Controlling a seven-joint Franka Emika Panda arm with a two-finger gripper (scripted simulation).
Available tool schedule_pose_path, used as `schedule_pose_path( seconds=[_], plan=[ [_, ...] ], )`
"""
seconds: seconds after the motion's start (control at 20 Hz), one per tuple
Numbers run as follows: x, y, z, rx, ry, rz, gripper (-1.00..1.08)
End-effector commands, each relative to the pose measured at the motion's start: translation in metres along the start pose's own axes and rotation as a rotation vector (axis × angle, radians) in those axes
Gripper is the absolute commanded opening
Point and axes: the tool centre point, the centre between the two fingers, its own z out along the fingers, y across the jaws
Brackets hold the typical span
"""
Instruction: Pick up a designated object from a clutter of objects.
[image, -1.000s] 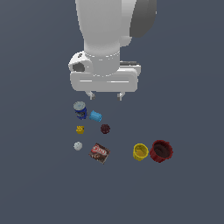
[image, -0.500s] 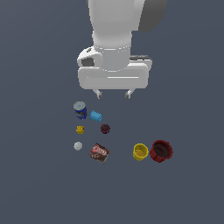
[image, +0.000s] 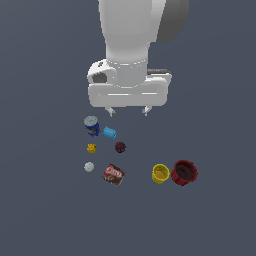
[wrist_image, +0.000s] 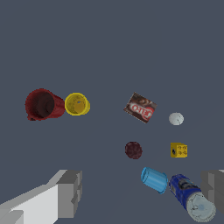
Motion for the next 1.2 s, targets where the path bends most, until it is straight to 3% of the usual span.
schedule_pose_path(
  seconds=[0.0,1.15],
  plan=[
    [0.004,0.002,0.007,-0.003,-0.002,-0.03,1.0],
    [0.052,0.041,0.133,-0.02,-0.042,-0.555,1.0]
  ],
)
